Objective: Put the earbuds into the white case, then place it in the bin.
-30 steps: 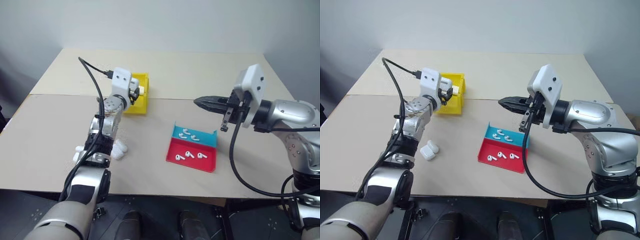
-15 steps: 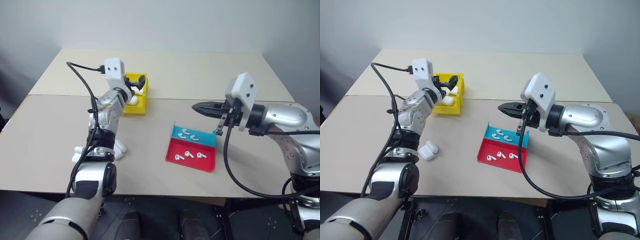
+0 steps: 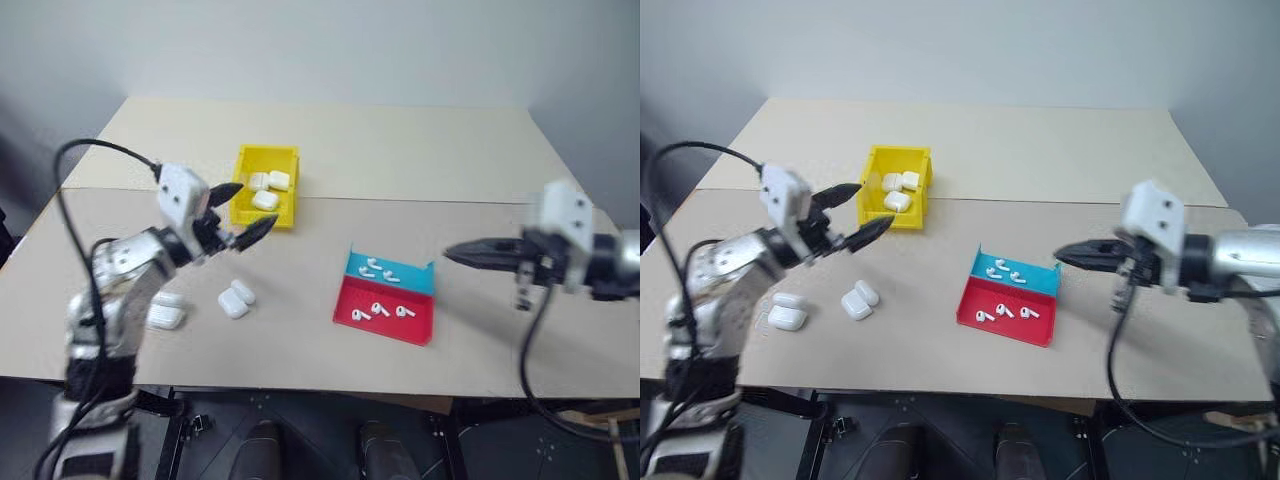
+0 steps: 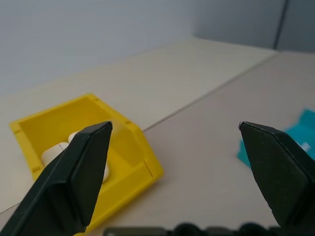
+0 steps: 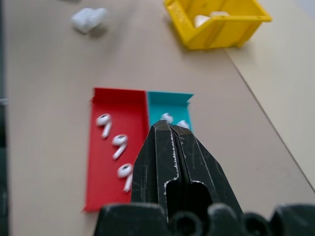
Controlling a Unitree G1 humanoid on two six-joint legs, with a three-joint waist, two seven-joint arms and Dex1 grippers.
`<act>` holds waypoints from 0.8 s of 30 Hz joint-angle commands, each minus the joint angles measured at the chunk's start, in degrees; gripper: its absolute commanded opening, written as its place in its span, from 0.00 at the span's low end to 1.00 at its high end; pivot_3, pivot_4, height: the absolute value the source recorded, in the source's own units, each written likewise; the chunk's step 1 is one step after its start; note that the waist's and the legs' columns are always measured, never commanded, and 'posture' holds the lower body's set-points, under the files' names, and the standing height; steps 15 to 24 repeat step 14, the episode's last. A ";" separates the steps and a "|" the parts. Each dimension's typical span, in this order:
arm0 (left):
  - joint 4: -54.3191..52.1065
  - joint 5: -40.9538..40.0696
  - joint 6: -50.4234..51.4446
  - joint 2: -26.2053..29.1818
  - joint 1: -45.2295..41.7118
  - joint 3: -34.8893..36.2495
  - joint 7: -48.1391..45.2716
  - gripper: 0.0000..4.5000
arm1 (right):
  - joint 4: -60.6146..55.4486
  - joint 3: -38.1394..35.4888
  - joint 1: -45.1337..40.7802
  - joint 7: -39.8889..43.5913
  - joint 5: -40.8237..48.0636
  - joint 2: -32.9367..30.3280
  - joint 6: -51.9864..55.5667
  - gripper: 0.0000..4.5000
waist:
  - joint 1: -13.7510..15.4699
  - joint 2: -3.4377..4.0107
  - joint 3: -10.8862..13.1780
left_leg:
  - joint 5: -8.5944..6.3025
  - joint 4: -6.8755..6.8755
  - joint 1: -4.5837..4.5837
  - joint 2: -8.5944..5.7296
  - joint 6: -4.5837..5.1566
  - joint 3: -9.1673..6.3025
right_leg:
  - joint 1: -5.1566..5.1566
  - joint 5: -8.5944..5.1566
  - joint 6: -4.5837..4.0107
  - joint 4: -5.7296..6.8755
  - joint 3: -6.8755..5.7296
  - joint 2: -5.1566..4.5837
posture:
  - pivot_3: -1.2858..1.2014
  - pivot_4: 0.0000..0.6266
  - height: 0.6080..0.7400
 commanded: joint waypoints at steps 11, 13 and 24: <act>-9.88 -10.81 4.40 15.94 12.55 14.56 -13.13 1.00 | 11.69 -0.97 5.37 10.96 -9.40 -6.72 -18.98 0.00 | -0.34 0.01 0.00 | 0.00 -0.02 0.11 0.04 0.00 0.15 | -0.03 -0.04 0.00 0.03 0.11 0.01 | 0.52 0.24 1.00; -10.13 -11.97 4.46 16.45 12.76 14.62 -13.92 1.00 | 12.05 0.03 4.10 10.44 -9.34 -6.65 -19.01 0.00 | -0.31 0.01 0.00 | 0.00 -0.02 0.11 0.04 0.00 0.15 | -0.02 -0.04 0.00 0.04 0.12 0.01 | 0.52 0.24 1.00; -10.10 -11.66 4.10 16.57 12.64 14.30 -13.69 1.00 | 12.11 0.41 3.59 10.15 -9.28 -6.61 -18.85 0.00 | -0.31 0.01 0.00 | 0.00 -0.02 0.12 0.04 0.00 0.16 | -0.02 -0.04 0.00 0.04 0.12 0.01 | 0.52 0.24 1.00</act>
